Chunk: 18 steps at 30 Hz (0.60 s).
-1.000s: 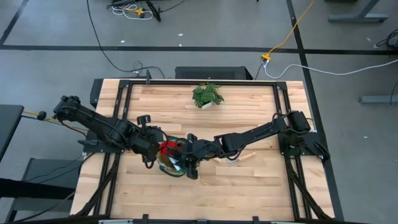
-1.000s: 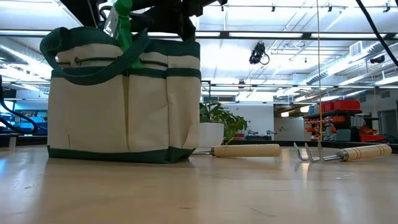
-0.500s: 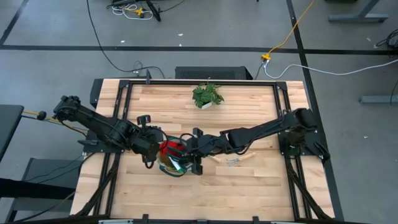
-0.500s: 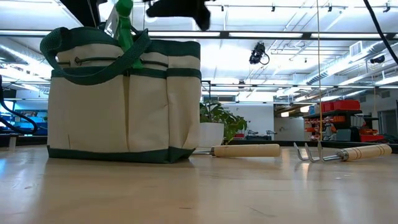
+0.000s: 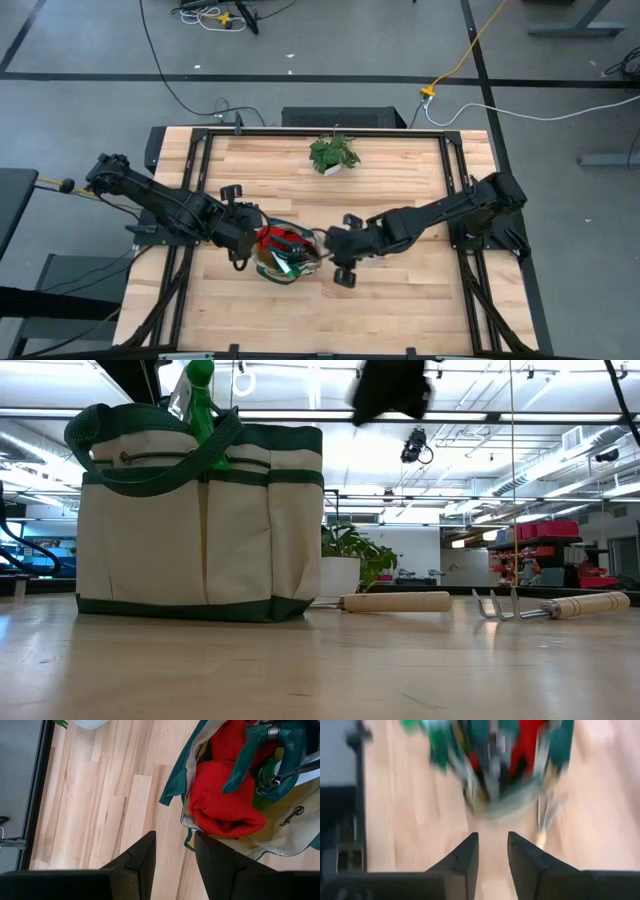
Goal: Pick & Place Garden tools in Gardening bag
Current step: Put the right brown hand rake into the green gardening bag
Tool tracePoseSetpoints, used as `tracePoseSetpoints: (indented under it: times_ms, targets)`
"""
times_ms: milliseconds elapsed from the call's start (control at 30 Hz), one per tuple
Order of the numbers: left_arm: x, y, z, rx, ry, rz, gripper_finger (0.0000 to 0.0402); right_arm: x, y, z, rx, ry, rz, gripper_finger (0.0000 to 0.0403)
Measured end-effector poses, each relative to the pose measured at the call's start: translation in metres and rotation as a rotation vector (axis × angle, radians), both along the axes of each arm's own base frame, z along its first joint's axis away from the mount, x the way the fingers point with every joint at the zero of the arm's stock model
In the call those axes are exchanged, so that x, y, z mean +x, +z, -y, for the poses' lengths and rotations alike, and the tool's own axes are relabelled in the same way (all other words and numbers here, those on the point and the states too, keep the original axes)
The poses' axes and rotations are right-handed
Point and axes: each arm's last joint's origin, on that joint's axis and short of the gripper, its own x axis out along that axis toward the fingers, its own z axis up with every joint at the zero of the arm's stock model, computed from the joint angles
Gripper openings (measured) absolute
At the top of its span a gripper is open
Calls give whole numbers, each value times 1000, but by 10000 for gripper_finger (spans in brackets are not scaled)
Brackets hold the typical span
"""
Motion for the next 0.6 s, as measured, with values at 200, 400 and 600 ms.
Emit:
tracePoseSetpoints:
  times_ms: [200, 400, 600]
  targets:
    - [0, 0, 0, 0, 0, -1, 140, -28, -12, -6, 9, -91, -291, 100]
    - [0, 0, 0, 0, 0, 0, 140, -49, -17, -11, -82, -130, -453, 100]
    - [0, 0, 0, -1, 1, 1, 140, -60, -20, -17, -140, -173, -527, 100]
